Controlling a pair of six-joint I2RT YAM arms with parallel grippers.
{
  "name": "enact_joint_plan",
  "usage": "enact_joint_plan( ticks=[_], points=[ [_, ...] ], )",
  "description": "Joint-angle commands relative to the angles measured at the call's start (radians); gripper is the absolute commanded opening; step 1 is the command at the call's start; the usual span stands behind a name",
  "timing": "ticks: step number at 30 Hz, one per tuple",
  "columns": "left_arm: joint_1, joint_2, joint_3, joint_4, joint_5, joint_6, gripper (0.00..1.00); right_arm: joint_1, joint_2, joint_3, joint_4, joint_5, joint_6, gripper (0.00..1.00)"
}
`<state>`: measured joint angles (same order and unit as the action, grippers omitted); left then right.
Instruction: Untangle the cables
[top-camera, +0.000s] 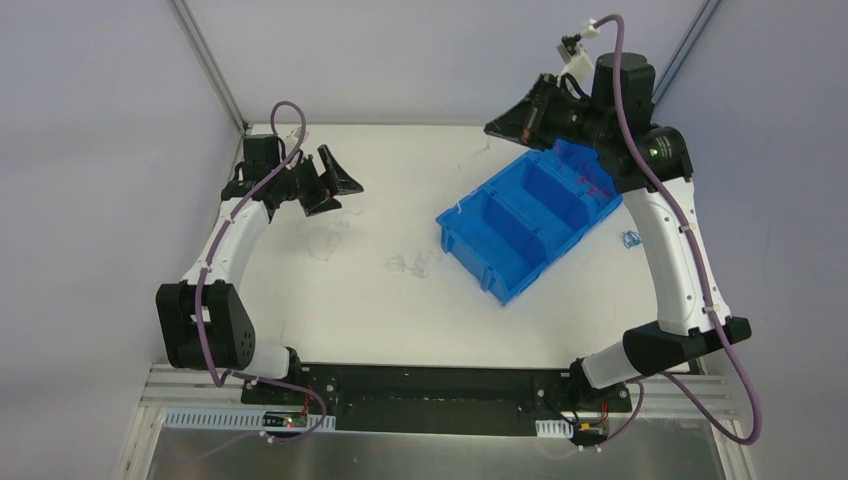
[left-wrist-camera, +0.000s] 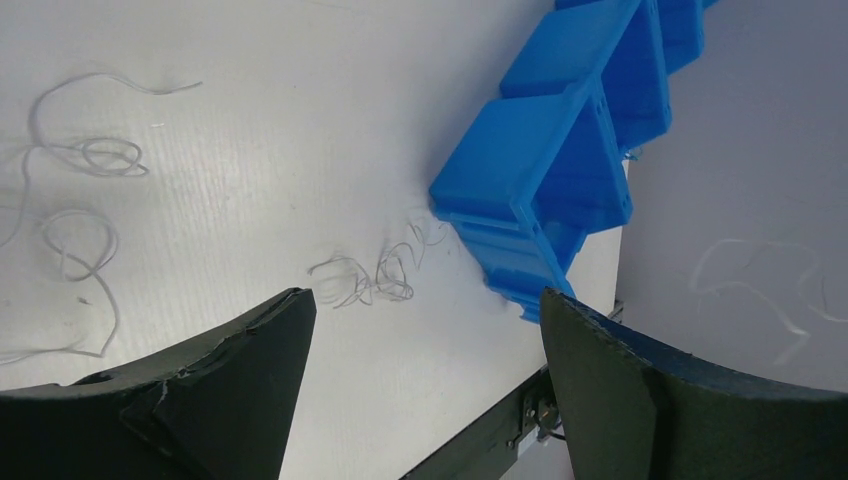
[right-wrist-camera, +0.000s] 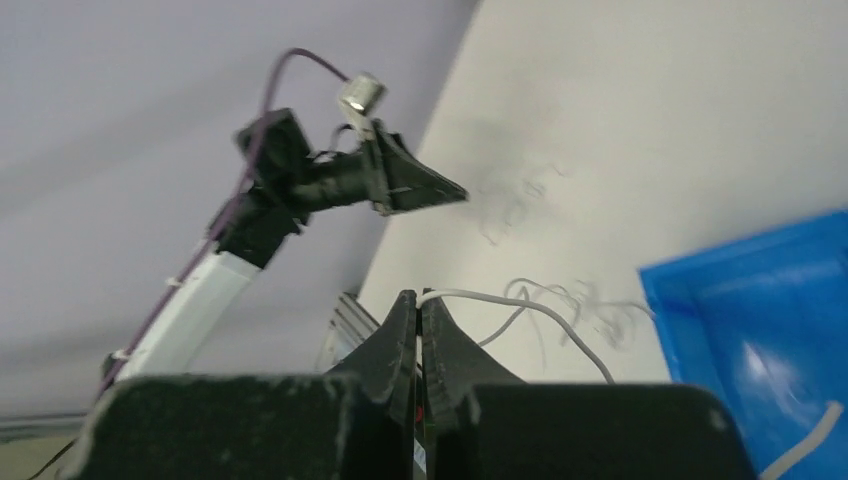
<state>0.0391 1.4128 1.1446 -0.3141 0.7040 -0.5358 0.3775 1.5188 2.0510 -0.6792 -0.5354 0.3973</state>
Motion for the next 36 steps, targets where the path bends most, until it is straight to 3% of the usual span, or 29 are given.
enact_joint_plan(
  ticks=[1,7,14,20,25,30,33,36],
  points=[
    [-0.032,0.029,0.060,-0.002,0.040,-0.005,0.85,-0.072,-0.090,-0.116,-0.220,0.184,-0.110,0.00],
    [-0.035,0.047,0.085,-0.002,0.044,0.000,0.86,-0.168,-0.073,-0.255,-0.188,0.291,-0.147,0.00],
    [-0.036,0.047,0.087,-0.007,0.031,0.013,0.86,-0.215,0.031,-0.249,-0.145,0.416,-0.237,0.00],
    [-0.036,0.072,0.121,-0.022,0.025,0.026,0.86,-0.231,0.092,-0.188,-0.148,0.422,-0.265,0.00],
    [-0.036,0.109,0.162,-0.027,0.033,0.028,0.86,-0.232,0.115,-0.260,-0.147,0.400,-0.274,0.00],
    [-0.035,0.145,0.206,-0.043,0.037,0.033,0.86,-0.237,0.077,-0.353,-0.156,0.403,-0.261,0.44],
    [-0.036,0.166,0.231,-0.050,0.041,0.033,0.86,-0.302,0.020,-0.400,-0.121,0.390,-0.225,0.52],
    [-0.036,0.182,0.248,-0.054,0.041,0.029,0.86,-0.412,-0.005,-0.434,-0.111,0.384,-0.177,0.53]
  ],
)
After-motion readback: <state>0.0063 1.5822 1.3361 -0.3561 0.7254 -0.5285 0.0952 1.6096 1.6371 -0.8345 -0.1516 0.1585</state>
